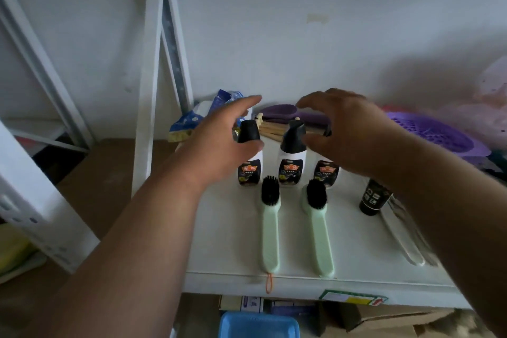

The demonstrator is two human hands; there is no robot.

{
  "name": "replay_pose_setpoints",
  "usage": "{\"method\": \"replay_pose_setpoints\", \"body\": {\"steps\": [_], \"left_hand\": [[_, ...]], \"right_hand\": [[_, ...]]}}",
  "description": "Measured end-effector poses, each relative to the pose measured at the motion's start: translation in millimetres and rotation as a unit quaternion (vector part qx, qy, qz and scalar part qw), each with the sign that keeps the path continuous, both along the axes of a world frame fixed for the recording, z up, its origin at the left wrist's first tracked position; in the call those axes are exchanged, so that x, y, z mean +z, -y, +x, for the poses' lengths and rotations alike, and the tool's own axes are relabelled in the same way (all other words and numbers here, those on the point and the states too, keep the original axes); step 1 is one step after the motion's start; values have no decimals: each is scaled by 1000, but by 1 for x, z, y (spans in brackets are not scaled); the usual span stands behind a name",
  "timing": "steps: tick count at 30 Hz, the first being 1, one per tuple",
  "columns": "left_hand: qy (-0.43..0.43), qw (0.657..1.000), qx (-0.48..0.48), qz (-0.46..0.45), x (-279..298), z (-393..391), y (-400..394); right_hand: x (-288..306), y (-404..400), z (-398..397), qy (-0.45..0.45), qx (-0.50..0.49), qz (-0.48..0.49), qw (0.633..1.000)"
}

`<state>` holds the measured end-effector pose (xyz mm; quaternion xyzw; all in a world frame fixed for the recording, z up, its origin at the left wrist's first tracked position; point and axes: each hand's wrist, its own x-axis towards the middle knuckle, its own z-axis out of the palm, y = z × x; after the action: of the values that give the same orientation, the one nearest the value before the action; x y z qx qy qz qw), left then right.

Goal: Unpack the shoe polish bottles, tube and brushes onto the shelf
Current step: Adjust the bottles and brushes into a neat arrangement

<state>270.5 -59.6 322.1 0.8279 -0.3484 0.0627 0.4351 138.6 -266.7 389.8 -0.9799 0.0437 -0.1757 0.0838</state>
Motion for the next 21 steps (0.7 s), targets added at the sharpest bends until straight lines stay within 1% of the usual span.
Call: {"method": "replay_pose_setpoints", "body": {"steps": [3,6,8,11,17,21], "left_hand": [[29,999,-2,37,3,8,4],[-5,999,-24,45,1,14,4],[-25,998,-33,56,-2,15,6],[-26,995,-37,89,-8,18,10],[-22,997,-23,74,-14,29,6],[-8,998,5,61,-18,35,0]], "right_hand": [[0,3,20,-41,20,-40,998],[-5,2,32,-57,30,-45,997],[-9,-1,37,-86,25,-38,995],[-16,-3,45,-110,19,-64,992],[-16,-2,53,-132,2,-52,990],[-20,0,55,-125,4,-38,991]]}}
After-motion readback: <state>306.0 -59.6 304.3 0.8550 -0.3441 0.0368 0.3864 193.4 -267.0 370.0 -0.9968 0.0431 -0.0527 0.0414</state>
